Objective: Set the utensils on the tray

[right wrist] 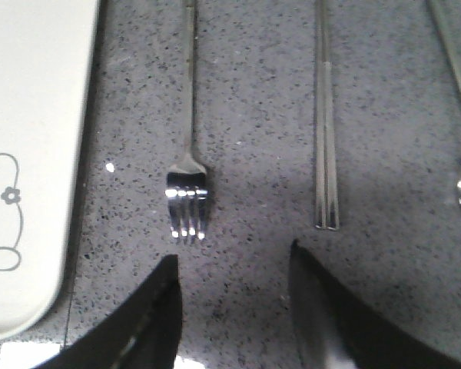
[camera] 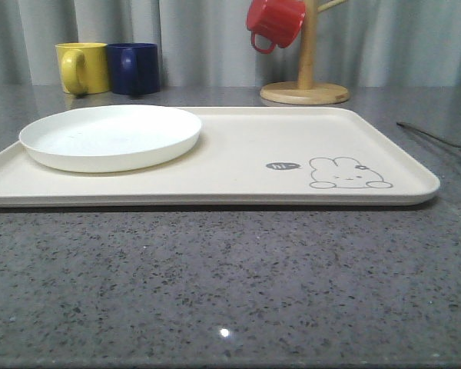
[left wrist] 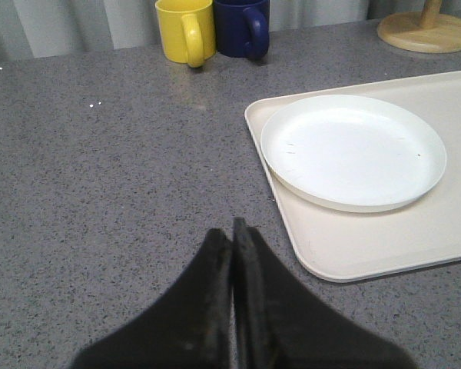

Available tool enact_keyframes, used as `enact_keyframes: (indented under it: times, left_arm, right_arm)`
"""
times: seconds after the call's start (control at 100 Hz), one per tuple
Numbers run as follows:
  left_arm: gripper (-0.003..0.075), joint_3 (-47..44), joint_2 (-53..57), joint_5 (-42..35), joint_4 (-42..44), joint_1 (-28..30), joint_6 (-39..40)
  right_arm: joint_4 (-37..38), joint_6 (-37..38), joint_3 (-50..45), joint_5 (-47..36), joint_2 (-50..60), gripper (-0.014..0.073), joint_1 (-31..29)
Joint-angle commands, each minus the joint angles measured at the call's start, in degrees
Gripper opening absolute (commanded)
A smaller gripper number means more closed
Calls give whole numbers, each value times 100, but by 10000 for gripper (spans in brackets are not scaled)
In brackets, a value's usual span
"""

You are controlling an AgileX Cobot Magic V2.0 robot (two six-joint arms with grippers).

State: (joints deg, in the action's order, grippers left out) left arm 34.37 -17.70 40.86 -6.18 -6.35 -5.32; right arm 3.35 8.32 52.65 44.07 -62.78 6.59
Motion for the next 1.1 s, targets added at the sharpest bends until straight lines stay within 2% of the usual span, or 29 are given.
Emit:
enact_keyframes:
  times: [0.0,0.25,0.4,0.57,0.85,1.01,1.09]
  left_arm:
    - [-19,135,-59,-416,-36,-33,57]
    - [-19,135,-59,-416,-36,-33,57]
    - [-19,135,-59,-416,-36,-33,57]
    - [-19,135,-59,-416,-36,-33,57]
    - [-19,135,-59,-416,-36,-33,57]
    - [-19,135,-59,-416,-36,-33,57]
    - [-19,135,-59,-416,-36,-33,57]
  right_arm:
    - [7,-49,678,220,-588,359,181]
    - [-180,-44,2213,1312,-2286,359,237]
    - [-180,-44,2791,1537,-2951,359,237]
    - [-237,-44,2993,1514,-3420,346,56]
    - [-539,-44,2993,1428,-3736,155,-154]
    - [-545,-44,3038,1439,-3736,-71,-154]
    - [-560,-50,3141,1496,-3698,-64,-101]
